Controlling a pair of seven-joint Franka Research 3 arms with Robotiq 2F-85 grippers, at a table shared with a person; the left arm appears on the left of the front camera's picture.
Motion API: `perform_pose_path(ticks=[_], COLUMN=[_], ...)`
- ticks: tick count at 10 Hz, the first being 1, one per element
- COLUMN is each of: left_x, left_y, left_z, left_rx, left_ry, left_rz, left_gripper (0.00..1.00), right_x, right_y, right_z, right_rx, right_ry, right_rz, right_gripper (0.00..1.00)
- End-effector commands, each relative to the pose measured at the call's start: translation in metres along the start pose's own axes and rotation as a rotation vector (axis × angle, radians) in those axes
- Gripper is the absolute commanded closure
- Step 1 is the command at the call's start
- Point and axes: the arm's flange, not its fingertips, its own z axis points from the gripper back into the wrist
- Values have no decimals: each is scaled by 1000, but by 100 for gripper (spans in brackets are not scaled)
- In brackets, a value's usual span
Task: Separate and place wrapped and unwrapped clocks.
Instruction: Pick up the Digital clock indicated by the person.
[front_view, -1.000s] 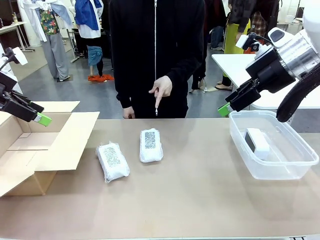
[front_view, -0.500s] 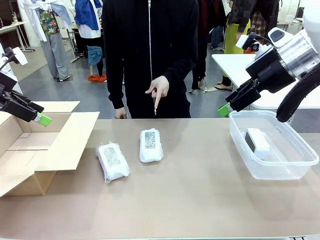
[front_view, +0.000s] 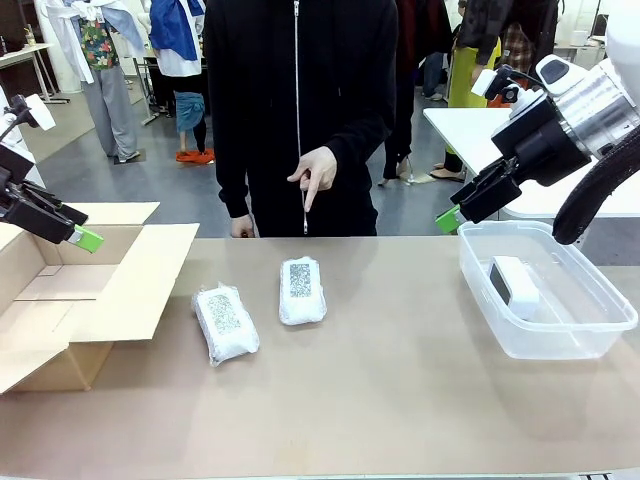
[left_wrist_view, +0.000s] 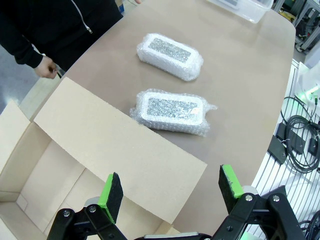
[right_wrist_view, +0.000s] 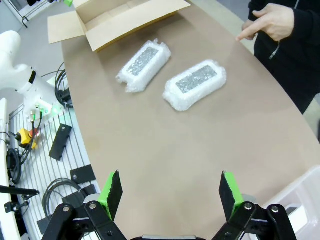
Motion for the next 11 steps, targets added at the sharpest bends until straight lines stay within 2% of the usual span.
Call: perform_pose_path(ticks=[1,3,5,7,9,11], left_x=[0,0,57,105,144,177], left_y=[2,0,-19,-45,-69,-73], left_z=[-1,0,-33,-73,-127,-202], left_rx=[-14,0,10,28,36,-16], left_ry=[-14,0,72,256,384,424], left_rz=[-5,0,147,306,468,542], left_gripper=[0,0,0,0,0,0], right_x=[0,0,0,0,0,0], right_y=[-1,-1,-1,-1,-1,-1], right_z=[0,0,0,0,0,0], right_rx=[6,6,6,6,6,6], right_ry=[12,12,12,12,12,12], right_rz=[1,1,1,1,1,1], right_gripper=[0,0,0,0,0,0])
